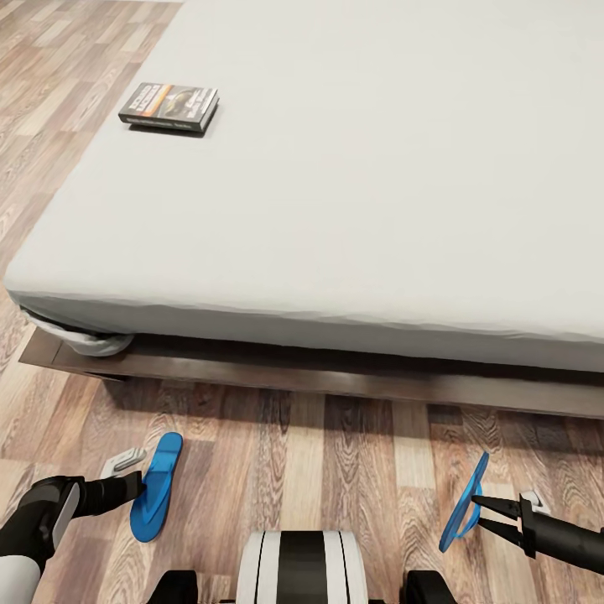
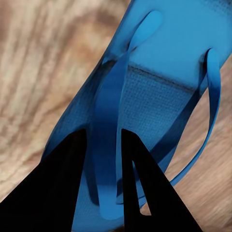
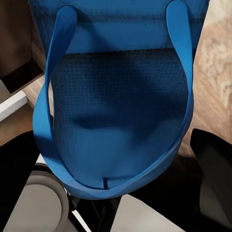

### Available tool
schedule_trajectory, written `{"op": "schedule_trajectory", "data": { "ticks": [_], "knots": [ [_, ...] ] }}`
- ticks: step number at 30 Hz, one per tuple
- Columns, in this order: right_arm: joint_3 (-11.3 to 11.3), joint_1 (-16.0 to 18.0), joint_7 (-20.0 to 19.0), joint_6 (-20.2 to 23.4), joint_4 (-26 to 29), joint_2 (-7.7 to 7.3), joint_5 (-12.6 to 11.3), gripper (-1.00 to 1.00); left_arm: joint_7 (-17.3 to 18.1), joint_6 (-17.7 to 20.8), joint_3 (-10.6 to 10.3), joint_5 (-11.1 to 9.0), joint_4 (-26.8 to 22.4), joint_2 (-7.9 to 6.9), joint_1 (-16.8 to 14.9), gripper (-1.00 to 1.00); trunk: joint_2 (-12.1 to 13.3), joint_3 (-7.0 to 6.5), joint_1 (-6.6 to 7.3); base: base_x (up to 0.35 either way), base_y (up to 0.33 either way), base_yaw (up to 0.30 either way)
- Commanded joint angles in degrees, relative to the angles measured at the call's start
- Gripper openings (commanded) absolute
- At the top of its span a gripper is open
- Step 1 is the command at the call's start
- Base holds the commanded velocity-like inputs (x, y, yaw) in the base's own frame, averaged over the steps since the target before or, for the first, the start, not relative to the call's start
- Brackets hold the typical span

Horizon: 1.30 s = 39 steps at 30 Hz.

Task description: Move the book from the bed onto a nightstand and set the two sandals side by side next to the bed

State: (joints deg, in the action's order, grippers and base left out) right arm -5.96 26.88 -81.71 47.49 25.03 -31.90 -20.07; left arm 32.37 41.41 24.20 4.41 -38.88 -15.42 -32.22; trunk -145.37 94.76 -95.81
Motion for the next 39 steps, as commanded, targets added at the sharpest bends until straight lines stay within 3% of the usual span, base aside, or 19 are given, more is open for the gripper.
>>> {"op": "schedule_trajectory", "data": {
  "ticks": [1, 32, 33, 39],
  "knots": [
    [-0.02, 0.01, -0.02, 0.49, 0.01, -0.01, -0.14, -1.00, 0.41, 0.25, 0.25, 0.51, -0.05, 0.04, -0.03, -1.00, -0.01, 0.03, 0.01, 0.000, 0.000, 0.000],
    [-0.02, 0.01, -0.02, 0.49, 0.01, -0.01, -0.14, -1.00, 0.46, 0.25, 0.30, 0.51, -0.05, 0.04, -0.03, -1.00, -0.05, 0.69, -0.07, 0.000, 0.000, 0.000],
    [-0.02, 0.01, -0.02, 0.49, 0.01, -0.01, -0.14, -1.00, 0.48, 0.26, 0.31, 0.51, -0.05, 0.04, -0.03, 1.00, -0.05, 0.69, -0.07, 0.000, 0.000, 0.000],
    [-0.02, 0.01, -0.02, 0.49, 0.01, -0.01, -0.14, -1.00, 0.58, 0.31, 0.29, 0.51, -0.05, 0.04, -0.03, 1.00, -0.05, 0.69, -0.07, 0.000, 0.000, 0.000]
  ]
}}
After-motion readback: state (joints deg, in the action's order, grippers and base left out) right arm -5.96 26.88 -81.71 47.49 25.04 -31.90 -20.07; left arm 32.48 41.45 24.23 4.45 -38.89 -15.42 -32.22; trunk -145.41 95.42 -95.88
